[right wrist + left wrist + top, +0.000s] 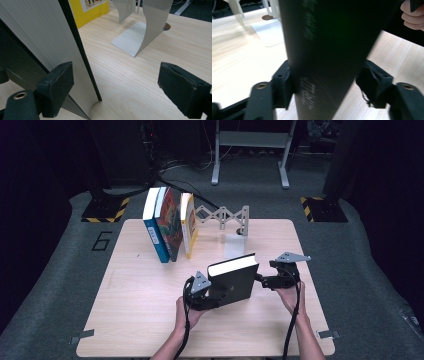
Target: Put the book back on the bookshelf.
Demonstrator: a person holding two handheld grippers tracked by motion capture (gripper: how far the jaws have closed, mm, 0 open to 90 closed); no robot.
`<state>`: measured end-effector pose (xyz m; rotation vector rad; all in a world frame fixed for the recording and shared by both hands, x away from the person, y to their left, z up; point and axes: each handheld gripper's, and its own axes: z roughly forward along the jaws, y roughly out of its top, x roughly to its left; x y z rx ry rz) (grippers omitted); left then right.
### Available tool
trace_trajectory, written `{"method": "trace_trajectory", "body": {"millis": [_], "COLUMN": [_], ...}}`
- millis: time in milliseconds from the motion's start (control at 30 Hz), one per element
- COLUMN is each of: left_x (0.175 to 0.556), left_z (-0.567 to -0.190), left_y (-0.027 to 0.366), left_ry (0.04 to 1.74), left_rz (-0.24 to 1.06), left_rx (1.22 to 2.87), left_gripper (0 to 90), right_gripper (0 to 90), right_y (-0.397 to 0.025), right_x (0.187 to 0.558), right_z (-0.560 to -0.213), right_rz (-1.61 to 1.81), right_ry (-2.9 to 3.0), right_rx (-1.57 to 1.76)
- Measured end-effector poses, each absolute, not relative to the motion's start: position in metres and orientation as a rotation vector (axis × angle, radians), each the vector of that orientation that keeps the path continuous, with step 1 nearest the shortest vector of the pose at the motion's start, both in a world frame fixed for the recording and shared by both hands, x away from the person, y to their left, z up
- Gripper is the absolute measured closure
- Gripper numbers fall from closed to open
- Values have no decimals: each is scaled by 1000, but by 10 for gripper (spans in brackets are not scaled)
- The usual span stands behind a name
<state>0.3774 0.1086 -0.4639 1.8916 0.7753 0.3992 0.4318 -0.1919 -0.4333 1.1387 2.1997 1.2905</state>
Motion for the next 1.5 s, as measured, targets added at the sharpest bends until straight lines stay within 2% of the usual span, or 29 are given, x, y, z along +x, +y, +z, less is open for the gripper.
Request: {"method": "trace_trajectory", "body": {"millis": [400, 500, 700, 833, 967, 1200, 1500], "left_x": [368, 371, 378, 382, 382, 383, 385], "left_z": [-462, -457, -430, -420, -416, -410, -399], "left_y": [110, 111, 101, 98, 97, 97, 96], "left_ry": [695, 676, 654, 652, 649, 616, 605], "left_rz": [403, 399, 398, 403, 406, 413, 404], "left_rx": [1930, 1909, 1889, 1887, 1882, 1882, 1890], "left_gripper": [497, 486, 362, 331, 332, 472, 454], "right_gripper": [115, 123, 98, 92, 82, 77, 78], "right_y": [-194, -192, -195, -208, -227, -258, -274], "right_x": [432, 431, 431, 426, 420, 407, 395], "right_z": [-433, -433, -433, -436, -452, -497, -525], "right_rz": [1279, 1264, 1256, 1263, 1208, 1079, 970], "right_ry": [2115, 2120, 2123, 2090, 2070, 2062, 2059], "right_rx": [1204, 1206, 1211, 1231, 1290, 1415, 1481]}}
